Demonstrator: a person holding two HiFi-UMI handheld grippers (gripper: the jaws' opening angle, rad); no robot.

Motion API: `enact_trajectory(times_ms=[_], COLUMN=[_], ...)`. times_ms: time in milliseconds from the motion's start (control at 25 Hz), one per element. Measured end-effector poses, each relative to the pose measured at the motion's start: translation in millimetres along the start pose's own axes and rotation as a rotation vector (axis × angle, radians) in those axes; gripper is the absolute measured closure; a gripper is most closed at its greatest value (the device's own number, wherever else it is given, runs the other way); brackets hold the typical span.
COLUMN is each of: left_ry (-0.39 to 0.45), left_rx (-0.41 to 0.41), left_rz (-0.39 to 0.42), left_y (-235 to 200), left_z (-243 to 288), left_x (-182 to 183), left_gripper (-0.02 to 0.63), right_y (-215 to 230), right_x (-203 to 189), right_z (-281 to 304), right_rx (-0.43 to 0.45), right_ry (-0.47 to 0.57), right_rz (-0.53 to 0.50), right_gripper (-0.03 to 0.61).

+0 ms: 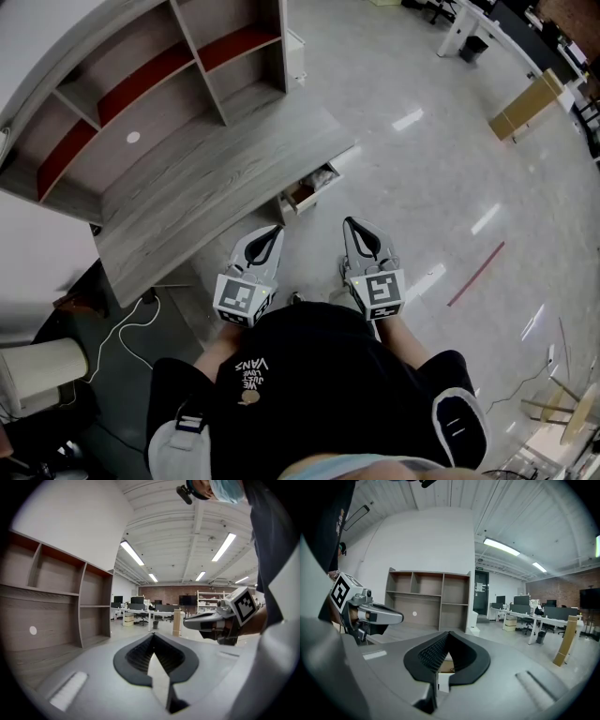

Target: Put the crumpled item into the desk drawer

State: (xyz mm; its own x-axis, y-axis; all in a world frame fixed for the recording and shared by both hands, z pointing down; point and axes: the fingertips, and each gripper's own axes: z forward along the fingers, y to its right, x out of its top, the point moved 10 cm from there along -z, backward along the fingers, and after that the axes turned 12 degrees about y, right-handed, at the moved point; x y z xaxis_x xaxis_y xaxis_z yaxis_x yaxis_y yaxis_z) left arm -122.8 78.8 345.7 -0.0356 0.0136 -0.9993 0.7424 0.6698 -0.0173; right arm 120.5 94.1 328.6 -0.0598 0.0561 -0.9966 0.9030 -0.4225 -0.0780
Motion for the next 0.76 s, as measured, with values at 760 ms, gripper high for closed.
enact_trajectory(times_ms=[760], left_ry=[-0.002], left_rx=[-0.006], left_rz=[0.005], left_y=[6.5], left_z=[3.9], left_x=[5.2], left_gripper=[0.561], right_y=[3.1], right_x=[2.0], right_z=[0.7], right_rx=[0.026], right_ry=[-0.001], right_rz=[0.003], right_gripper=[0.577])
